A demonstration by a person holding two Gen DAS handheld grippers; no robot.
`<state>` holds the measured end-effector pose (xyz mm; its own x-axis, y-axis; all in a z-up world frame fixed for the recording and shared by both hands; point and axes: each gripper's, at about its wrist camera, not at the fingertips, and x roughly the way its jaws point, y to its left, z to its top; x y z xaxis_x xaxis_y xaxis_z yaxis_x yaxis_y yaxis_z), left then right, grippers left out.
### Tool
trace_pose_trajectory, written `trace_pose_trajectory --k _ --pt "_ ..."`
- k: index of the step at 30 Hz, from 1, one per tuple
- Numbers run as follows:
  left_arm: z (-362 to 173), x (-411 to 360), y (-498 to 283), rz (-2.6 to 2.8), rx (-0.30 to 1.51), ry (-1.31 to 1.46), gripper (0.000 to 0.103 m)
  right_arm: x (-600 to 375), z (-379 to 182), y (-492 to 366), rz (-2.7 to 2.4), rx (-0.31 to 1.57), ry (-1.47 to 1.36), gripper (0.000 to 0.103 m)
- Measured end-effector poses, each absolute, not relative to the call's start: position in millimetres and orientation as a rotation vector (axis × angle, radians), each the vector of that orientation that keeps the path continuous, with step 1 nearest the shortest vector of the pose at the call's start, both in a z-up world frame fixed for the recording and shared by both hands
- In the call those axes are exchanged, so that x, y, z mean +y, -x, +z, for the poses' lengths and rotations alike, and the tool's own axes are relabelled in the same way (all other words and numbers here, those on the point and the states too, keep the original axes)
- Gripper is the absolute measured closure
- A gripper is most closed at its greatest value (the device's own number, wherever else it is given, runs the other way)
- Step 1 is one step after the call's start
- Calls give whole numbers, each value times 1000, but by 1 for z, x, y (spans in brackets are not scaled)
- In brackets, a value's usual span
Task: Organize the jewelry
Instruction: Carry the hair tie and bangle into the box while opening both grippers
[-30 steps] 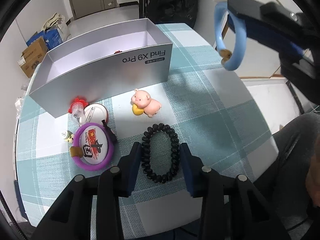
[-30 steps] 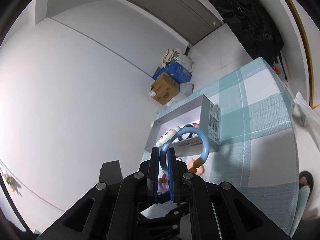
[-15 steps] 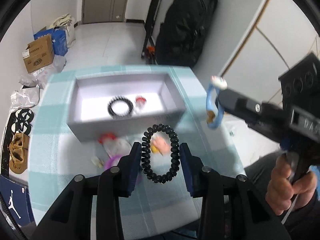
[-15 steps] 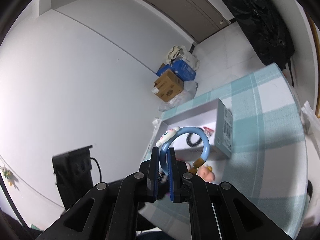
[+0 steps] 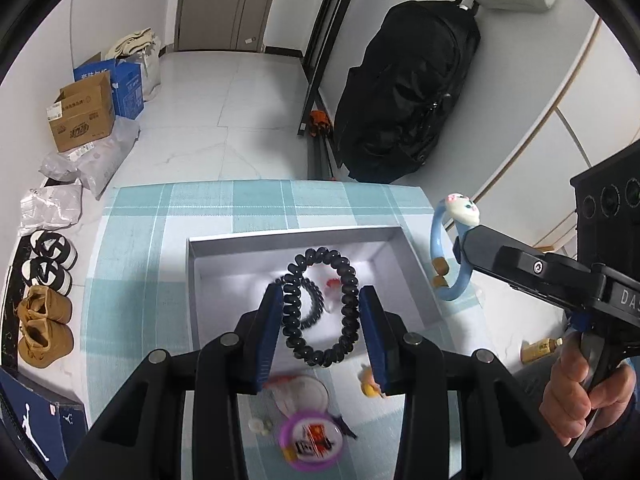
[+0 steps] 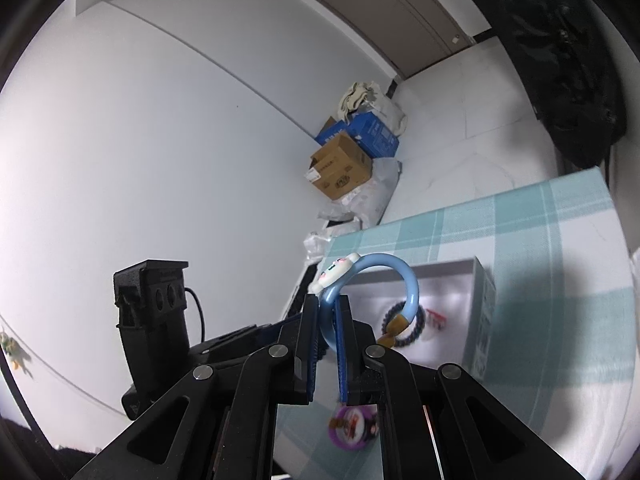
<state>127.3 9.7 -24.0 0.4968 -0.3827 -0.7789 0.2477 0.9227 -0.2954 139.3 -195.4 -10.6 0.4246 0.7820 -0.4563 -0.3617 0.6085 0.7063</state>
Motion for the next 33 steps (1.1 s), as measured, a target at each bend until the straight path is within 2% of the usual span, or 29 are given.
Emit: trace_pose_trajectory --k 18,21,22,25,29,33 --pt "-49 16 -161 -430 1047 215 70 -174 -61 -180 761 1011 -521 96" --pt "-51 16 -164 -439 1061 226 62 -171 -57 -179 757 1010 -468 93" --pt "-52 16 -165 -448 1068 234 59 -170 -56 -178 747 1014 -441 91" --pt "-51 17 -163 -454 1070 238 49 -169 -53 -174 734 1006 -398 76" --pt "-46 25 -159 -473 1046 281 43 -177 -45 -165 722 962 -382 57" --pt "-40 29 -151 -445 1018 275 42 -187 -35 -156 715 906 -395 49"
